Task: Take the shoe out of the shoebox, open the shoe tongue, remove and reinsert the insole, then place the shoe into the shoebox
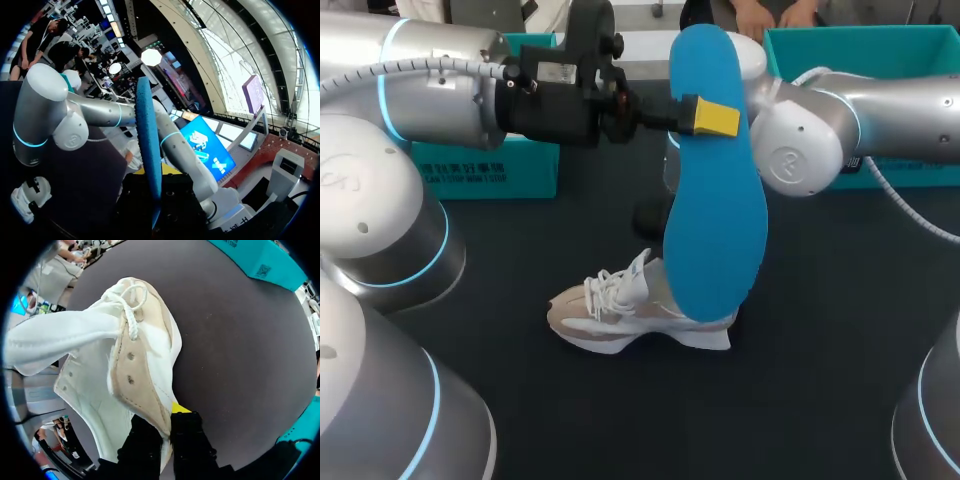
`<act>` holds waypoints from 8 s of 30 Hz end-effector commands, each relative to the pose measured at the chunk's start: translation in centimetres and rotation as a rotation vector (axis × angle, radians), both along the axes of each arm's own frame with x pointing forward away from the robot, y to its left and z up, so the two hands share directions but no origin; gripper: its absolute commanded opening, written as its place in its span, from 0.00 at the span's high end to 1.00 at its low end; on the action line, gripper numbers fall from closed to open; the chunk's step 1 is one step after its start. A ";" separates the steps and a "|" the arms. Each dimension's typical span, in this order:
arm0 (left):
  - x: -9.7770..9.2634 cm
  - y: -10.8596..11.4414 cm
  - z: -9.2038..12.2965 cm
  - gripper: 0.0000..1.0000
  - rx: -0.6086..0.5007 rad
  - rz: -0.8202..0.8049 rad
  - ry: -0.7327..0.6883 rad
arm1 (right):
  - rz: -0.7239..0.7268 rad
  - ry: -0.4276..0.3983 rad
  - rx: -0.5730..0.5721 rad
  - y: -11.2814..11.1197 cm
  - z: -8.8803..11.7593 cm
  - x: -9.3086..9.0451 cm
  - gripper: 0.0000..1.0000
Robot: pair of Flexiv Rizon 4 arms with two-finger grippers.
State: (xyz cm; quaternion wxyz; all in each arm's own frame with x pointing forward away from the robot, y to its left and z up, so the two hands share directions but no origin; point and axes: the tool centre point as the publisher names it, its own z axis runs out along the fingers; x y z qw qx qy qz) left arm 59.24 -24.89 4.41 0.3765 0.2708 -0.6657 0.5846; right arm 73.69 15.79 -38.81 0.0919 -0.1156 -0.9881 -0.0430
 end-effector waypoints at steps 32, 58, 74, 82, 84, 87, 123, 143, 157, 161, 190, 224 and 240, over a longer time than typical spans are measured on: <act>-0.1 0.0 -0.1 1.00 -0.001 0.003 0.001 | -0.922 0.127 0.078 -2.2 3.2 -2.1 1.00; -0.1 0.0 -0.1 1.00 -0.001 0.003 0.001 | -1.244 0.053 0.132 -4.2 0.6 -4.0 1.00; -0.1 0.0 -0.1 1.00 -0.001 0.003 0.001 | -1.237 0.103 0.167 -3.8 -2.2 -3.8 1.00; -0.1 0.0 -0.1 1.00 -0.001 0.003 0.001 | -1.238 0.140 0.215 -4.8 1.4 -4.8 0.00; -0.1 0.0 -0.1 1.00 -0.001 0.003 0.001 | -1.238 0.163 0.217 -5.2 2.7 -5.2 0.00; -0.1 0.0 -0.1 1.00 -0.001 0.003 0.001 | -1.245 0.226 0.245 -5.9 4.3 -5.4 0.00; -0.1 0.0 -0.1 1.00 -0.001 0.003 0.001 | -1.123 0.554 0.912 -8.2 15.5 -1.8 0.00; -0.1 0.0 -0.1 1.00 -0.001 0.003 0.001 | -1.111 0.592 0.991 -8.9 25.4 -0.2 0.00; -0.1 0.0 -0.1 1.00 -0.001 0.003 0.001 | -1.111 0.592 0.991 -8.9 25.4 -0.2 0.00; -0.1 0.0 -0.1 1.00 -0.001 0.003 0.001 | -1.111 0.592 0.991 -8.9 25.4 -0.2 0.00; 4.9 3.7 -5.7 1.00 -0.418 0.238 -1.889 | -1.111 0.592 0.991 -8.9 25.4 -0.2 0.00; 11.8 8.5 -9.4 1.00 -0.674 -0.073 -2.759 | -1.111 0.592 0.991 -8.9 25.4 -0.2 0.00; 11.8 8.6 -9.9 1.00 -0.688 -0.165 -2.853 | -1.111 0.592 0.991 -8.9 25.4 -0.2 0.00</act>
